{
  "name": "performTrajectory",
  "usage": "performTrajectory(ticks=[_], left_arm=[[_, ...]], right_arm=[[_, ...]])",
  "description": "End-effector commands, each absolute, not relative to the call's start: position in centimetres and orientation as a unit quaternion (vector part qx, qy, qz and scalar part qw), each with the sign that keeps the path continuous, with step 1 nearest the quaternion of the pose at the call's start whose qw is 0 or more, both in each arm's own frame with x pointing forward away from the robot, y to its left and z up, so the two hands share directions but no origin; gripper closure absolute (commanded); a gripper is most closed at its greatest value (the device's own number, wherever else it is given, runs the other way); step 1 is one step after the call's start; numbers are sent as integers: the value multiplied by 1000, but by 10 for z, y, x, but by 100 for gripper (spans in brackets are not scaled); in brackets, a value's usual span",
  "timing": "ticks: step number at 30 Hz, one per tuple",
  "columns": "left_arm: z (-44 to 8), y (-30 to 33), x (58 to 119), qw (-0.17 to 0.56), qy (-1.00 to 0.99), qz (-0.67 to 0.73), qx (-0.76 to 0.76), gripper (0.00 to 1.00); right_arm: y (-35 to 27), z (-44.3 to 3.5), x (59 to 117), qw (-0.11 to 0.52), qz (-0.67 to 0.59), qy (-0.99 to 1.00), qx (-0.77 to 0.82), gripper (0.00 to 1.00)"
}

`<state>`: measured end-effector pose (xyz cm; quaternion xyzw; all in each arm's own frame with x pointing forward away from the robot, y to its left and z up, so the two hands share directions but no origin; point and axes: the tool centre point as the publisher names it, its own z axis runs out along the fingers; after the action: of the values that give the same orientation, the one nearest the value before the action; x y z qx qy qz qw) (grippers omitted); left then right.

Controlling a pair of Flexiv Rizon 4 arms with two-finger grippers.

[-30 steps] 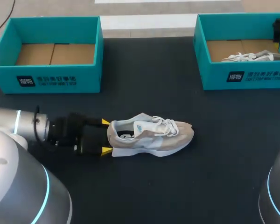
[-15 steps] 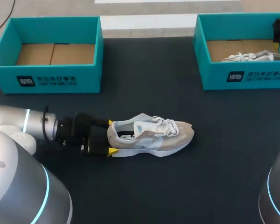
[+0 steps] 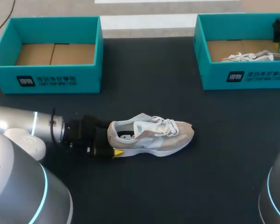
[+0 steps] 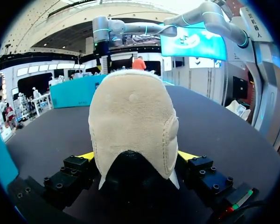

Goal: Take the shoe out of the shoebox, open the shoe tongue, remove and reinsert the insole, then place the shoe into the shoebox

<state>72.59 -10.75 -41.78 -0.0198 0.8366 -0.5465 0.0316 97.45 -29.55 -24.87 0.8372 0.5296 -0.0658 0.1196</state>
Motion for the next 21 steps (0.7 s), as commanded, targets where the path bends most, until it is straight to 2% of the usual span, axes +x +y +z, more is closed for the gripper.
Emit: performTrajectory(ticks=[1,3,4,5,21], left_arm=[[-425,-111,730,29,839,-544,-21,51],[-425,-110,731,29,839,-543,-22,62],[-424,-110,731,28,839,-543,-22,87],[-424,-109,732,25,839,-543,-21,100],[-418,-108,736,25,843,-537,-7,100]], right_arm=[[-296,-249,974,120,-65,530,837,0],[-296,-249,974,120,-65,530,837,0],[-296,-249,974,120,-65,530,837,0],[-296,-249,974,120,-65,530,837,0],[-296,-249,974,120,-65,530,837,0]])
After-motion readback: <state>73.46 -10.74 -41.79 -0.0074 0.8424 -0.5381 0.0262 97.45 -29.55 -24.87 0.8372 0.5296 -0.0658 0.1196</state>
